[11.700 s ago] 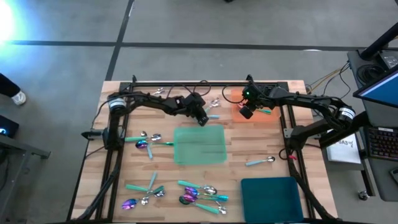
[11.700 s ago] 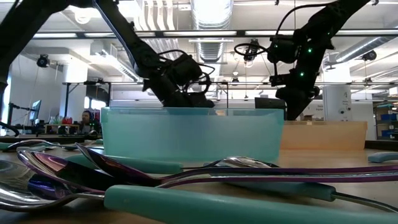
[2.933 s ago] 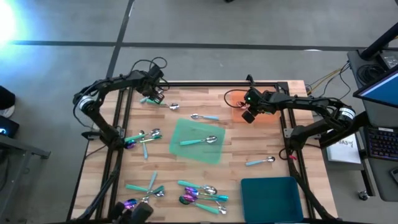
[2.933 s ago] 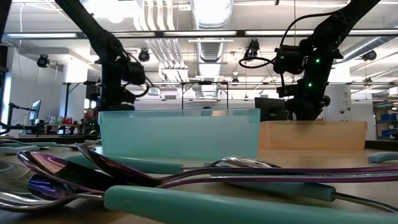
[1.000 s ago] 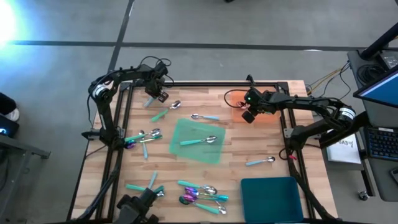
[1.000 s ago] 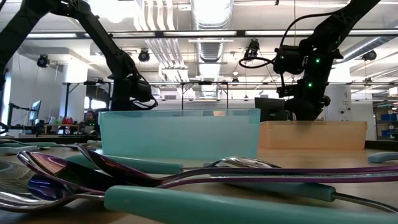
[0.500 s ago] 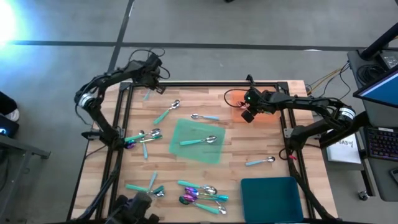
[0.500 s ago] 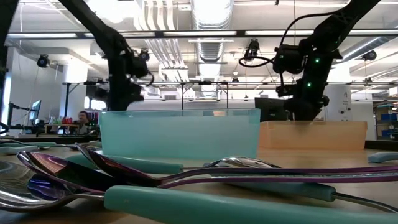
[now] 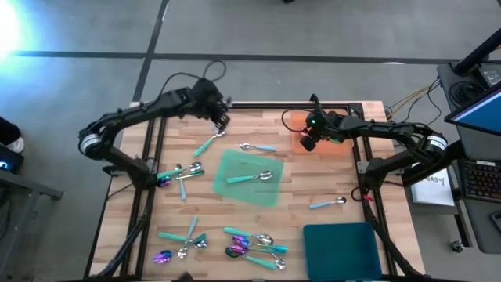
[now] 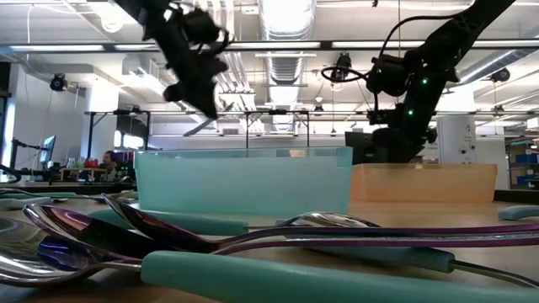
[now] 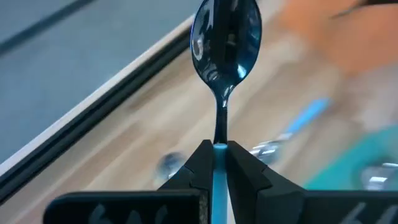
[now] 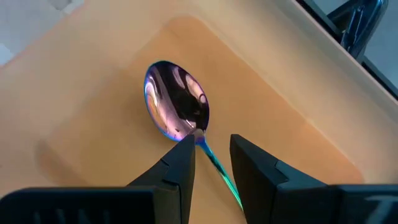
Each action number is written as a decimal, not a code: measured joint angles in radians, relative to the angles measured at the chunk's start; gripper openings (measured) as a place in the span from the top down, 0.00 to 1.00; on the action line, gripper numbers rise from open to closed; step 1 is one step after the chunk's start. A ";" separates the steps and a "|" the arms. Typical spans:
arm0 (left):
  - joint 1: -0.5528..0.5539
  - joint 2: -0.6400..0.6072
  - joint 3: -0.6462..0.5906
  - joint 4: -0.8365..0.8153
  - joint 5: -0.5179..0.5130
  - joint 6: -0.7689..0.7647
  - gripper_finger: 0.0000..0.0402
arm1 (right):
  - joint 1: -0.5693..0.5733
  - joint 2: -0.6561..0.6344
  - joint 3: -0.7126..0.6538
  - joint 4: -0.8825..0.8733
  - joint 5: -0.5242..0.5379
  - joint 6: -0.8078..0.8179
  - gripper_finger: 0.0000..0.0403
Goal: Sort silverware by color (type)
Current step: Put the blue spoon into the blue bin
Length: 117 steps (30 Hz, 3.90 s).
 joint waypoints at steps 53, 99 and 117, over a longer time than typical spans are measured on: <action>-0.537 0.258 -0.382 1.483 -0.291 -0.228 0.97 | 0.308 -0.223 0.000 0.333 -0.531 0.268 0.86; -0.530 0.425 -0.175 1.558 -0.190 -0.162 0.97 | 0.313 -0.222 0.000 0.384 -0.564 0.200 0.82; -0.519 0.425 -0.175 1.561 -0.182 -0.158 0.97 | 0.312 -0.151 0.001 0.451 -0.558 0.202 0.83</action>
